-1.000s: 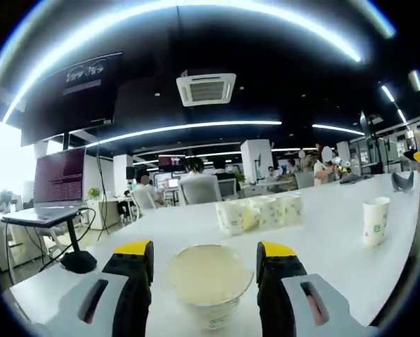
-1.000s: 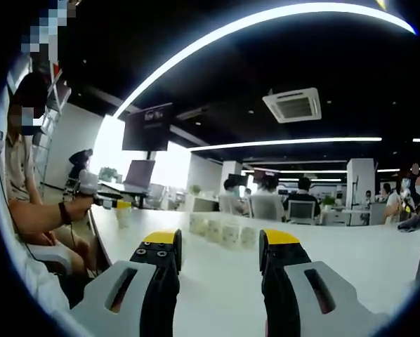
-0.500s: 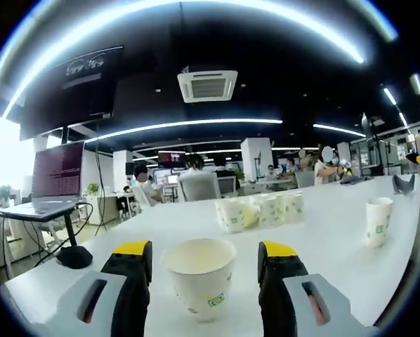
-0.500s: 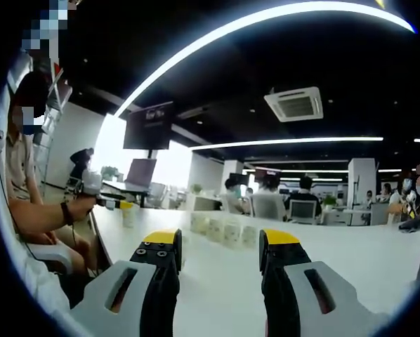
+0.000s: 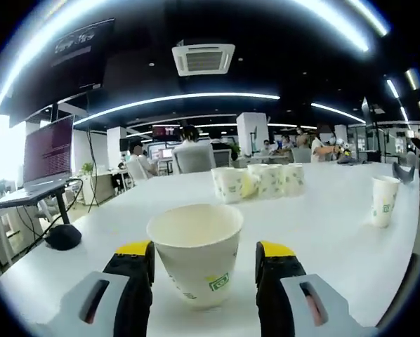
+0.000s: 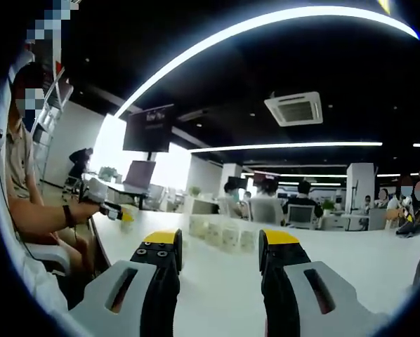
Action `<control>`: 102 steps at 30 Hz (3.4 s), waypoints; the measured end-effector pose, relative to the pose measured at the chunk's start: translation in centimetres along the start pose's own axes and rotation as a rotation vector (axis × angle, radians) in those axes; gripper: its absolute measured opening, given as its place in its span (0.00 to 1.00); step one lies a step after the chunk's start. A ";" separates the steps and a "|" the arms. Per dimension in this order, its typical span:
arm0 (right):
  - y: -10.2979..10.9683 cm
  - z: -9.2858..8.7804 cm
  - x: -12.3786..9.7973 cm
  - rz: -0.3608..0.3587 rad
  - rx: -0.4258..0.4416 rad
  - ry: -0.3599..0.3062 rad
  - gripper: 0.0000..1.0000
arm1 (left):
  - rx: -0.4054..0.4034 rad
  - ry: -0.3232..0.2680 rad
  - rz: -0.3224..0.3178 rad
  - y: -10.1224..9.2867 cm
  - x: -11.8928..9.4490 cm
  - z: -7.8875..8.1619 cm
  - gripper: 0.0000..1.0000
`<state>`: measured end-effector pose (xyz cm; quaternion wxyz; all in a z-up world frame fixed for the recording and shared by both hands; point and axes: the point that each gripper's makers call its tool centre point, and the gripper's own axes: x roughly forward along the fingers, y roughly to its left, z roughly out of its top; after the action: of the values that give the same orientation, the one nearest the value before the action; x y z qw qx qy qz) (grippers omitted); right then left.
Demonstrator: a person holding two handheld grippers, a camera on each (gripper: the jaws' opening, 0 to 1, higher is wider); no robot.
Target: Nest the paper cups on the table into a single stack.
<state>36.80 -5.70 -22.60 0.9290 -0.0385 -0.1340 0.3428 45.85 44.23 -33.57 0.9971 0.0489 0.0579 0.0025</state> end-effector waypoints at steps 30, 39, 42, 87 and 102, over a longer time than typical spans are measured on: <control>0.1 0.4 -0.2 0.000 -0.010 -0.006 0.46 | -0.025 -0.056 0.000 0.8 -0.8 1.3 0.47; 0.3 0.5 0.0 0.008 -0.011 -0.007 0.46 | -0.026 -0.087 -0.051 -1.3 -0.7 3.2 0.47; 0.2 0.4 0.0 0.007 -0.014 -0.002 0.46 | -0.021 -0.093 -0.080 -2.4 -0.3 3.9 0.46; 0.7 0.8 -0.2 0.010 -0.005 -0.007 0.46 | -0.101 -0.237 -0.669 -25.4 -2.6 13.5 0.45; 0.7 0.6 -0.3 0.010 -0.001 -0.003 0.46 | -0.120 -0.235 -0.777 -30.2 -2.8 13.2 0.44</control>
<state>35.99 -5.32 -22.16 0.9270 -0.0390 -0.1356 0.3475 44.55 12.87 -23.13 0.9249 -0.0347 -0.0425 -0.3763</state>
